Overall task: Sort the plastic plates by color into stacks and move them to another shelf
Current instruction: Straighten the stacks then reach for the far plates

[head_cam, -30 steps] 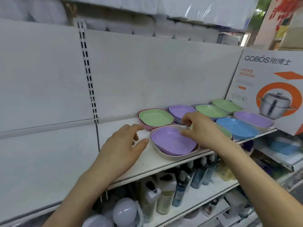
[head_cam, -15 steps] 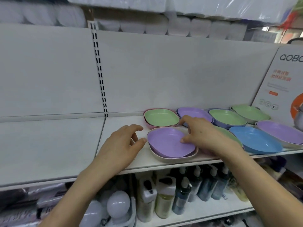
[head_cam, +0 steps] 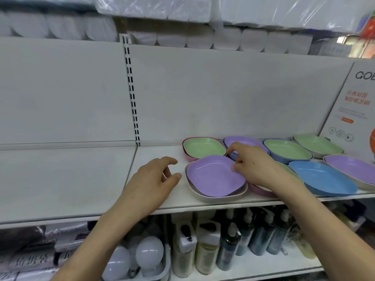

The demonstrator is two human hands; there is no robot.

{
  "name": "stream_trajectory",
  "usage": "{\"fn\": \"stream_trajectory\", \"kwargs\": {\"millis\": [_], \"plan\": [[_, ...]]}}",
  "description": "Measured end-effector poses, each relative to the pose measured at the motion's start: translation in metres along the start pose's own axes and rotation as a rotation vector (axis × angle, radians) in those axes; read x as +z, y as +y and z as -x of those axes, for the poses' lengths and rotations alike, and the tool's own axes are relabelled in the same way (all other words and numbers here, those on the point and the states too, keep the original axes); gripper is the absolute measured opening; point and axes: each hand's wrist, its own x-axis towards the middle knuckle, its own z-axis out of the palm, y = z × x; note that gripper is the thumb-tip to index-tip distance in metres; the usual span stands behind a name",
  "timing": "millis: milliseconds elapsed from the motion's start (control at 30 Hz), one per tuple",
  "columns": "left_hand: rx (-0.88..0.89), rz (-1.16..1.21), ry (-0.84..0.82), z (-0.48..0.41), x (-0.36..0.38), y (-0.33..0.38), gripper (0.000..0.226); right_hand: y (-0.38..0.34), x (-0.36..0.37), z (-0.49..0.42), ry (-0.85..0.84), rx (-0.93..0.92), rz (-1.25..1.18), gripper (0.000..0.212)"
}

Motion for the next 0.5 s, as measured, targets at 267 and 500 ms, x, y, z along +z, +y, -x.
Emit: {"fn": "stream_trajectory", "kwargs": {"millis": [267, 500], "plan": [[0.017, -0.005, -0.023, -0.004, 0.001, 0.004, 0.037, 0.002, -0.014, 0.01, 0.125, -0.051, 0.013, 0.058], [0.056, 0.025, -0.077, -0.008, 0.007, 0.017, 0.032, 0.011, -0.027, 0.025, 0.273, -0.06, -0.099, 0.052]]}}
